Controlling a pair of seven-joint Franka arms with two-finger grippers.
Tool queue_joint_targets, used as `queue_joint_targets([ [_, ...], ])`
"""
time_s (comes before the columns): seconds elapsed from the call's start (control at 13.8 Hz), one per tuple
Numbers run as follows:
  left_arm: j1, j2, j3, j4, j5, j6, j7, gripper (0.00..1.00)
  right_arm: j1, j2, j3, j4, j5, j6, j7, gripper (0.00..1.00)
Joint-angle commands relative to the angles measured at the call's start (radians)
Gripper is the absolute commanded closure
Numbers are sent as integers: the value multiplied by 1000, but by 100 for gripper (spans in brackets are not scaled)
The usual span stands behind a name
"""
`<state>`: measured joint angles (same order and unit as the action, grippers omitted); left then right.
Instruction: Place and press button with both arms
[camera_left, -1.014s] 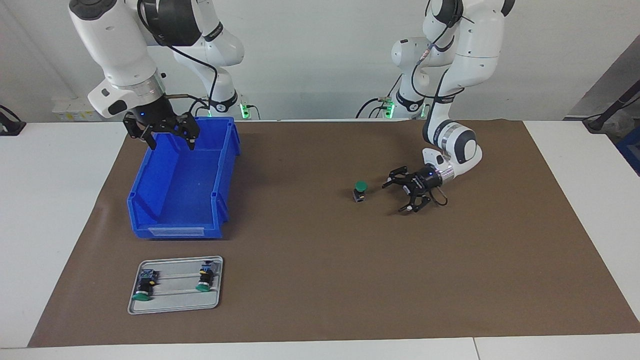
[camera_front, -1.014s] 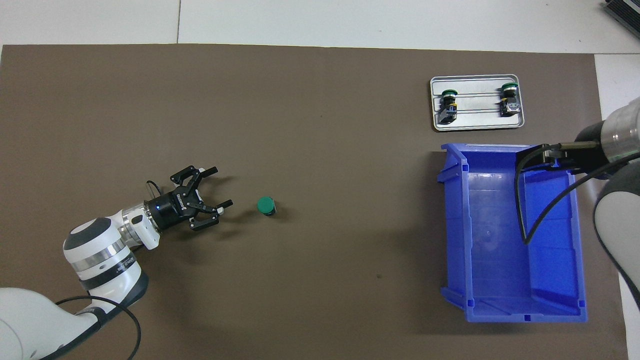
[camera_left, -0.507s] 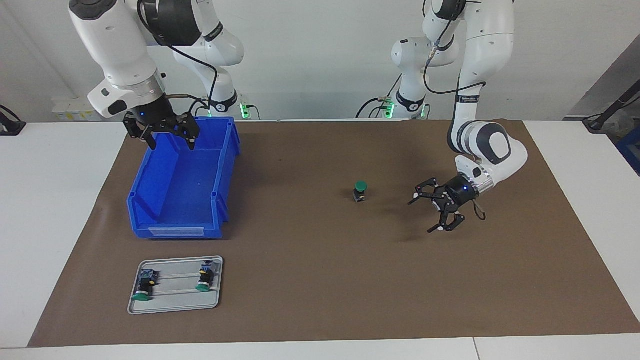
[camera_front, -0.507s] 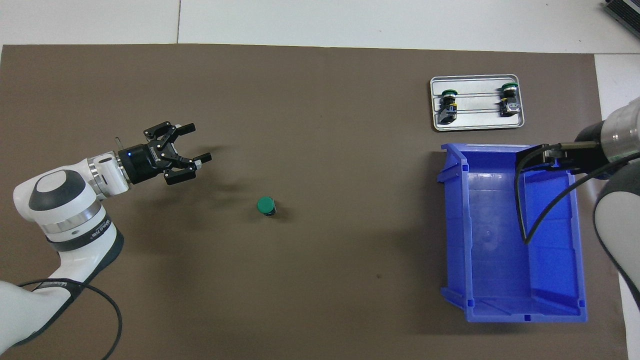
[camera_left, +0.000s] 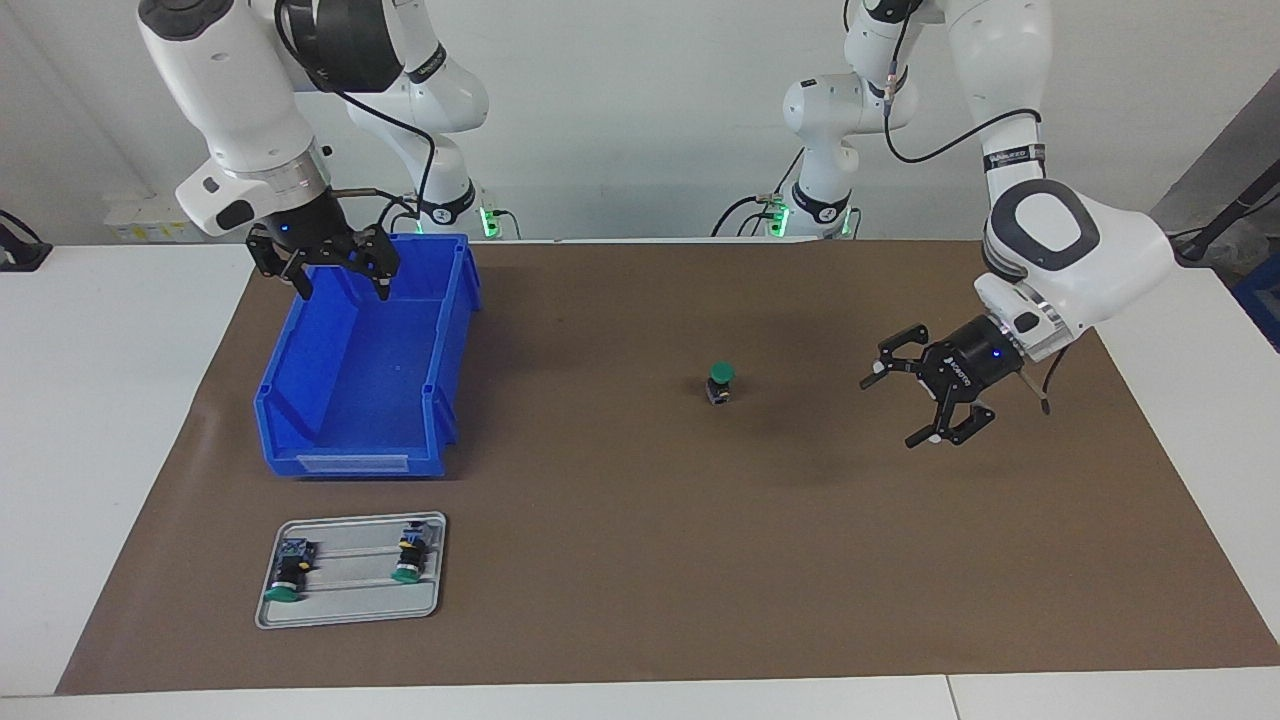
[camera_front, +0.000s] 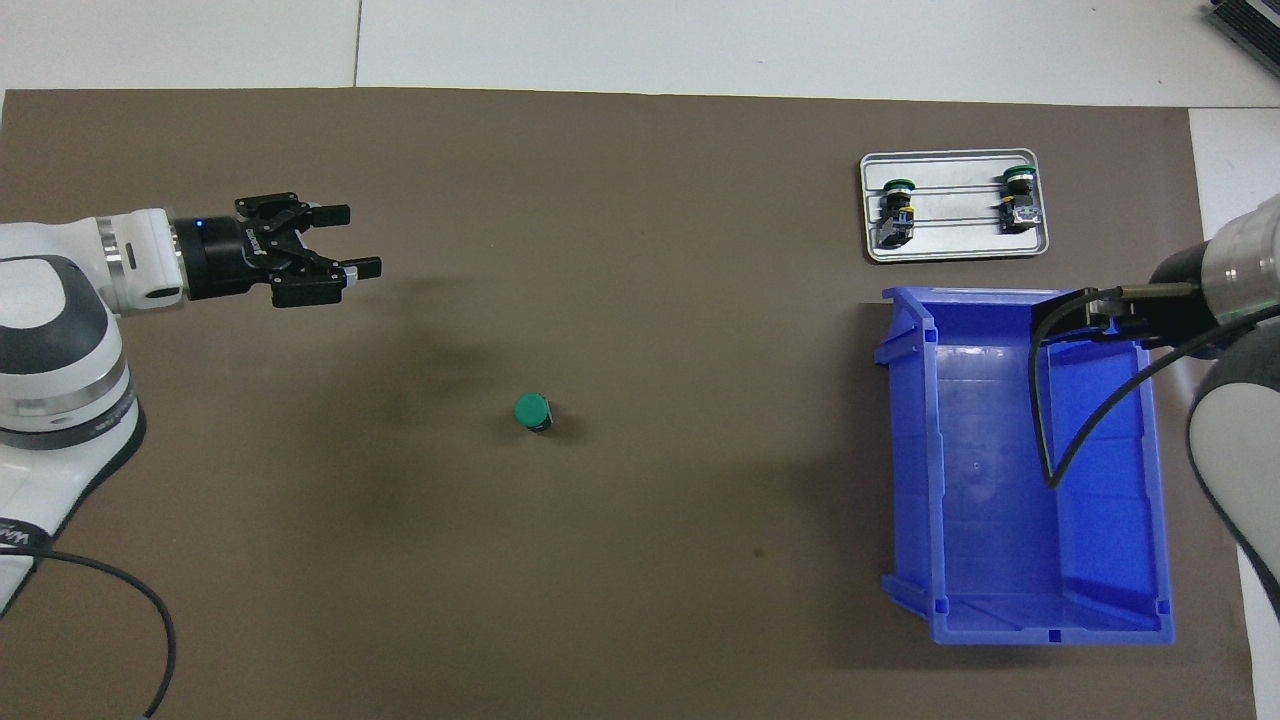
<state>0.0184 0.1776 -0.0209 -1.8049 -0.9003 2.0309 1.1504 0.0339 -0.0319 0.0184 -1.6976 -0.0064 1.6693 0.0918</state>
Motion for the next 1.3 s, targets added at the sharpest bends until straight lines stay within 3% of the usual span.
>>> queue_joint_targets([
  [0.0, -3, -52, 1, 36, 226, -102, -151, 0, -3, -23, 3, -25, 20, 7, 9, 0],
  [0.29, -86, -113, -11, 76, 580, -158, -515, 0, -3, -25, 3, -25, 20, 7, 9, 0],
  [0.43, -125, -148, -11, 65, 691, -201, -697, 0, -3, -25, 3, -25, 20, 7, 9, 0],
  [0.65, -194, -181, -11, 47, 770, -305, -1027, 0, -3, -25, 3, -25, 20, 7, 9, 0],
  [0.94, -236, -216, -22, -13, 791, -345, -988, 0, -3, -25, 3, -25, 20, 7, 9, 0],
  [1.01, -262, -231, -19, -43, 791, -324, -989, 7, -3, -23, 3, -25, 20, 7, 9, 0],
  [1.09, -279, -234, -19, -53, 793, -308, -1044, 30, -3, -25, 3, -25, 20, 7, 9, 0],
  [1.16, -281, -236, -20, -53, 793, -325, -1130, 68, -3, -23, 3, -25, 20, 7, 8, 0],
  [1.23, -291, -239, -20, -62, 793, -321, -1202, 93, -3, -23, 3, -25, 20, 9, 9, 0],
])
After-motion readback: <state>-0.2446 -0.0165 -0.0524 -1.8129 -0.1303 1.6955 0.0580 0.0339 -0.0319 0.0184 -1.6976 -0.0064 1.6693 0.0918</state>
